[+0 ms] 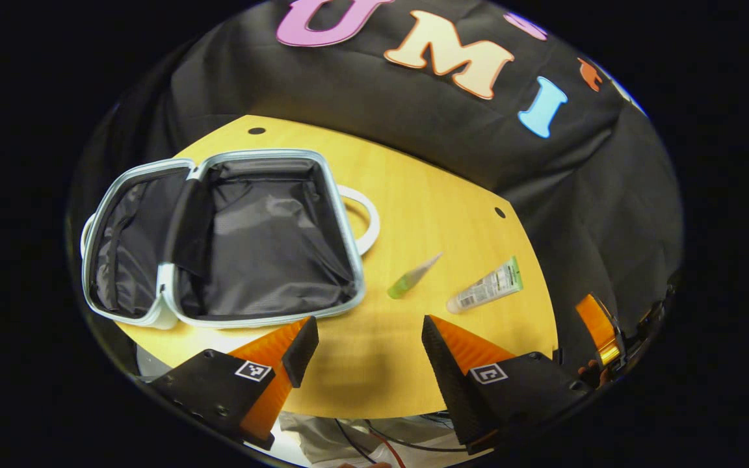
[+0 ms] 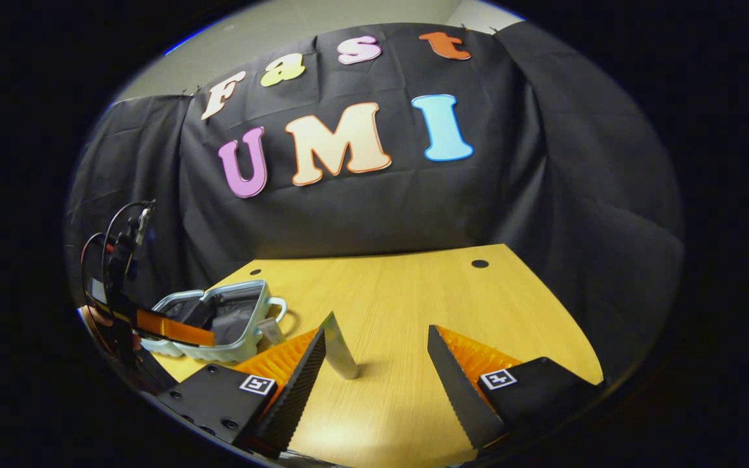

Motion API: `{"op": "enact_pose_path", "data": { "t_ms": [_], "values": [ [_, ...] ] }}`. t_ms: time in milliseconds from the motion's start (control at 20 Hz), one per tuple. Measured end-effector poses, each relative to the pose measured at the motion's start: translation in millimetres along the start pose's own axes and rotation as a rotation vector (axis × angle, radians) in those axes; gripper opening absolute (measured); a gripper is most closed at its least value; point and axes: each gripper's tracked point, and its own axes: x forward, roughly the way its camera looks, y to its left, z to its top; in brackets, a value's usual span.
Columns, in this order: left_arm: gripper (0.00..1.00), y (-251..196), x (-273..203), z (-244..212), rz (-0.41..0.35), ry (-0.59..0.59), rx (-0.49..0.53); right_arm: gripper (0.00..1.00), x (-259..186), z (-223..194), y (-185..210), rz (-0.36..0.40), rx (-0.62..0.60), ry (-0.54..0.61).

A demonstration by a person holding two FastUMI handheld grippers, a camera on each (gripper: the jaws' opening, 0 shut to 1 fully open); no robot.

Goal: First open the suitcase, pack the skin care products into it, and then close the suitcase.

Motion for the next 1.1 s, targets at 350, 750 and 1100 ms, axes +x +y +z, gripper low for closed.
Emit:
{"op": "enact_pose_path", "data": {
  "t_ms": [350, 750, 1100],
  "values": [
    [0.95, -35, 69, 2, -0.033, -0.11, 0.026, 0.99, 30, -51, 6, 0.117, -0.036, 0.09],
    [0.95, -40, 129, 14, 0.036, -0.231, 0.007, 0.94, 53, -90, 12, 0.195, -0.07, 0.157],
    [0.88, -33, 153, 27, 0.076, -0.307, -0.027, 0.98, 78, -101, 26, 0.249, -0.089, 0.162]
  ]
}}
